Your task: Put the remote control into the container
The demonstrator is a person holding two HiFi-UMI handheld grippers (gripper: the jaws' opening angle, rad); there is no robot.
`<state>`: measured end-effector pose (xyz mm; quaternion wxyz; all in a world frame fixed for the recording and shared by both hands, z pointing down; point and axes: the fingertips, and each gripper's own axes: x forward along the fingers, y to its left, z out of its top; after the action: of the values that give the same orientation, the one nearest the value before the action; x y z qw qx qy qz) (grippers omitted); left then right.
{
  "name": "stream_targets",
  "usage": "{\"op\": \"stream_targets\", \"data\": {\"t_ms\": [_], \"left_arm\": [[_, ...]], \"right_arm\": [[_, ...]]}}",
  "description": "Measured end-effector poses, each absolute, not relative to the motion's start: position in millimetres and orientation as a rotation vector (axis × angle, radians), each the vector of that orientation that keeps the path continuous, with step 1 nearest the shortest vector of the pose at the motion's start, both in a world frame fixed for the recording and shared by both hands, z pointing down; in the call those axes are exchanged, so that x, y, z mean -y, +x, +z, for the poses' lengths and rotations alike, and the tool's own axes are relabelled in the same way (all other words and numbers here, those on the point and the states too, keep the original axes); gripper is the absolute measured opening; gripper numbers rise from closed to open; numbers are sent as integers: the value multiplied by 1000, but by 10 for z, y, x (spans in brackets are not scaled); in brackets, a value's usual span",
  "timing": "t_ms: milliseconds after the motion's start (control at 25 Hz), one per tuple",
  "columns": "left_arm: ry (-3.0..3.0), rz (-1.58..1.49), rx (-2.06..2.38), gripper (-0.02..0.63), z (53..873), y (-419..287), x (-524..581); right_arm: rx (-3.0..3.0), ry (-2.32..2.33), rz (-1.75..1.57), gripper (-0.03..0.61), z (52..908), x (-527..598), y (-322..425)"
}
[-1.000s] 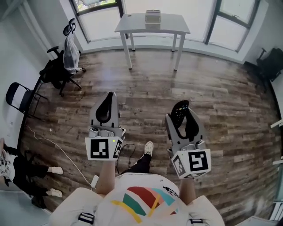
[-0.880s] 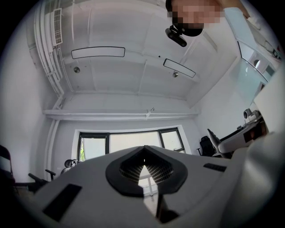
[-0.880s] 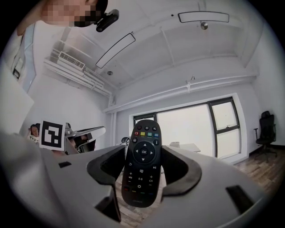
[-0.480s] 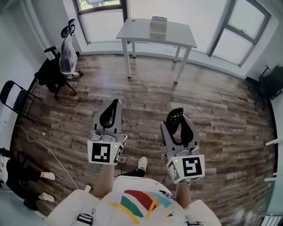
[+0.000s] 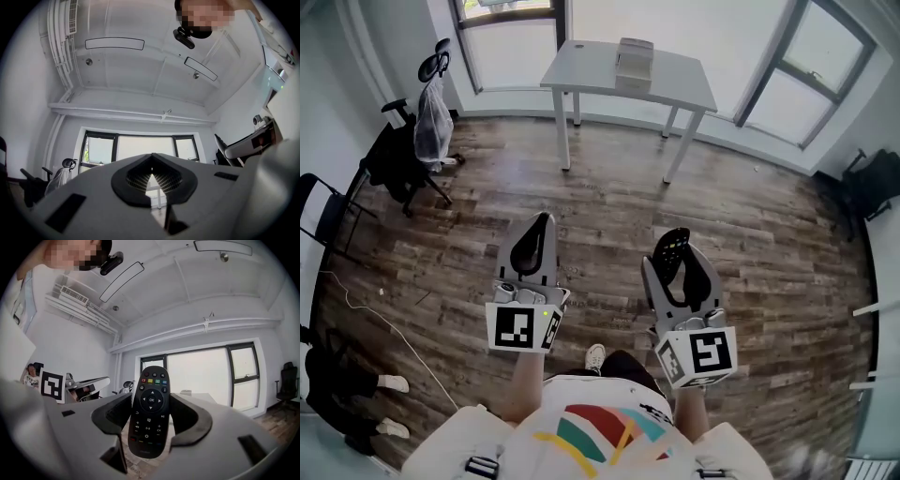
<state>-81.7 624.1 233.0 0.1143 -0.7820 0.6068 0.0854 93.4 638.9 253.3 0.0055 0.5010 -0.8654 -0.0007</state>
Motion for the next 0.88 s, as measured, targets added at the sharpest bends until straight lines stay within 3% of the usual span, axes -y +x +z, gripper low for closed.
{"op": "stream_targets", "data": {"t_ms": [880], "left_arm": [[-2243, 211, -1796, 6, 2290, -1039, -5228]], "right_arm": [[2717, 1634, -18, 255, 2432, -5094, 894]]}}
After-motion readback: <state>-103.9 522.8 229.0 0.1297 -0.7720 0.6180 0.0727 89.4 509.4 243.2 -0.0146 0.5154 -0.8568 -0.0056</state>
